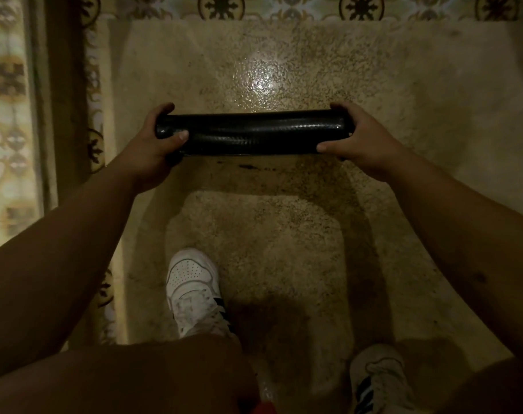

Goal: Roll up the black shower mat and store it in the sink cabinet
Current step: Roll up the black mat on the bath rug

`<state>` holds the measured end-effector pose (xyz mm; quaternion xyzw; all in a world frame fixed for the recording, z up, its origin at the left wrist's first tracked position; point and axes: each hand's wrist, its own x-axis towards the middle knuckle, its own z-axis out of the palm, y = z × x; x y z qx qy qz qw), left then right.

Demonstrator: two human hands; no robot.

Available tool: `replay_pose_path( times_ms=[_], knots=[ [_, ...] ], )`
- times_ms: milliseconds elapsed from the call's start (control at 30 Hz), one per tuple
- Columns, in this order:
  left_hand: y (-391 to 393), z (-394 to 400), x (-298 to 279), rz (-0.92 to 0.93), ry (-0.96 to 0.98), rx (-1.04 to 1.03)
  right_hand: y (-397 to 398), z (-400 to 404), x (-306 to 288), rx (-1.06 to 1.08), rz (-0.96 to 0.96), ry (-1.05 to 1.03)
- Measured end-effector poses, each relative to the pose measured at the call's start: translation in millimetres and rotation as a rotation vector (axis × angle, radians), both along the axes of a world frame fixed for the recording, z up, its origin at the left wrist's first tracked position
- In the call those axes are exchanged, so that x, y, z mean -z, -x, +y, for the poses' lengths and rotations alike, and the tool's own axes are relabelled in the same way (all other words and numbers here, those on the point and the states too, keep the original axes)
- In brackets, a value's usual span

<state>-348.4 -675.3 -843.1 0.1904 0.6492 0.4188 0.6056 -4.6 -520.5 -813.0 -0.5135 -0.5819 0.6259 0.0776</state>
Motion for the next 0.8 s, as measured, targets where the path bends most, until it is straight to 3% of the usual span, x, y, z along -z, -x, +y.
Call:
replay_pose_path(
  times_ms=[100, 300, 500, 800],
  knots=[
    [5, -1, -6, -0.044, -0.004, 0.012, 1, 2, -1, 0.063, 0.026, 0.058],
    [-2, -2, -9, 0.090, -0.039, 0.014, 0, 4, 0, 0.136, 0.087, 0.121],
    [12, -1, -13, -0.114, -0.034, 0.002, -7, -2, 6, 0.185, 0.118, 0.187],
    [17, 20, -52, -0.029, -0.031, -0.034, -12, 3, -33, 0.191, 0.156, 0.283]
  ],
)
